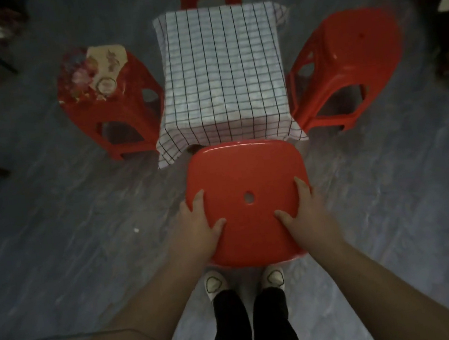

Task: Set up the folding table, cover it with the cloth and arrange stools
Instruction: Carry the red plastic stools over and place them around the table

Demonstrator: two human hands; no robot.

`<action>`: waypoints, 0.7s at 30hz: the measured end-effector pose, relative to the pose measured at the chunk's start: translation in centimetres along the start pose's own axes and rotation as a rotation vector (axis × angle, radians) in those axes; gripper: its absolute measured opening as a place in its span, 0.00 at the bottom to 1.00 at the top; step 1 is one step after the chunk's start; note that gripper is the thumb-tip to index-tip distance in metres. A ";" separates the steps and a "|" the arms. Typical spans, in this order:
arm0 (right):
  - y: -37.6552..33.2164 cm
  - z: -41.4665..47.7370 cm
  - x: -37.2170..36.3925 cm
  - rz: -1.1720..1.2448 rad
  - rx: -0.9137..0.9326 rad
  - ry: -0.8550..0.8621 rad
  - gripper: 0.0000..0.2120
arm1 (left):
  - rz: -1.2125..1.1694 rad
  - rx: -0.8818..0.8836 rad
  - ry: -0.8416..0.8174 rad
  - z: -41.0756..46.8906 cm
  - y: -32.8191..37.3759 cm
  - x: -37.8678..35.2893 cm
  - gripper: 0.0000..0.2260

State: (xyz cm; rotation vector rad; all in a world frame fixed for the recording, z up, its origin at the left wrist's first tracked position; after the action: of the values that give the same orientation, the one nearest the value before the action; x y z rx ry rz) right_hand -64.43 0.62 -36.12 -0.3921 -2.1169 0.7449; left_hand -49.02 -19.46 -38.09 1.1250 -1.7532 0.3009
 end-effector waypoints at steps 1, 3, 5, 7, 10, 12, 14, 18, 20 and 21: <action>1.4 1.0 -1.3 0.001 -0.004 -0.004 0.42 | 0.004 0.005 -0.011 1.0 -0.6 -1.9 0.38; 4.1 3.0 -4.0 -0.017 -0.013 -0.007 0.42 | 0.032 0.027 -0.025 3.0 -1.9 -5.6 0.39; 6.7 4.9 -6.6 -0.041 -0.022 -0.004 0.41 | 0.065 0.038 -0.030 4.9 -3.4 -9.0 0.39; 8.8 6.7 -9.0 -0.054 -0.016 -0.007 0.41 | 0.077 0.035 -0.036 6.8 -4.6 -11.8 0.39; 11.0 9.2 -11.8 -0.035 -0.017 -0.012 0.41 | 0.089 0.040 -0.044 9.1 -5.7 -14.6 0.38; 12.1 10.6 -13.2 -0.040 -0.023 -0.007 0.42 | 0.087 0.038 -0.043 10.5 -6.1 -15.8 0.38; 12.8 11.3 -14.2 -0.035 -0.026 0.000 0.42 | 0.101 0.035 -0.046 11.4 -6.4 -16.7 0.38; 13.3 11.6 -15.1 -0.014 -0.032 0.013 0.42 | 0.147 0.031 -0.038 12.0 -6.8 -17.1 0.38; 13.3 11.6 -15.2 -0.004 -0.033 0.016 0.41 | 0.149 0.023 -0.032 12.0 -6.9 -17.1 0.38; 13.3 11.6 -15.2 0.002 -0.032 0.010 0.41 | 0.152 0.021 -0.030 12.0 -7.0 -17.1 0.39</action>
State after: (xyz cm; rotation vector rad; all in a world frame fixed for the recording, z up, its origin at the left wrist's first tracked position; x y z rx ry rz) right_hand -64.37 -1.18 -59.36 -0.4149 -2.1220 0.7093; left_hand -49.36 -21.49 -59.95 1.0173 -1.8695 0.3974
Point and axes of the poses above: each hand's wrist, its own z-axis towards the middle knuckle, its own x-axis out of the back of the hand, y = z × x, the point moved 4 cm from there along z, towards the middle knuckle, and after that the axes turned 15 degrees about z, right-handed, at the moved point
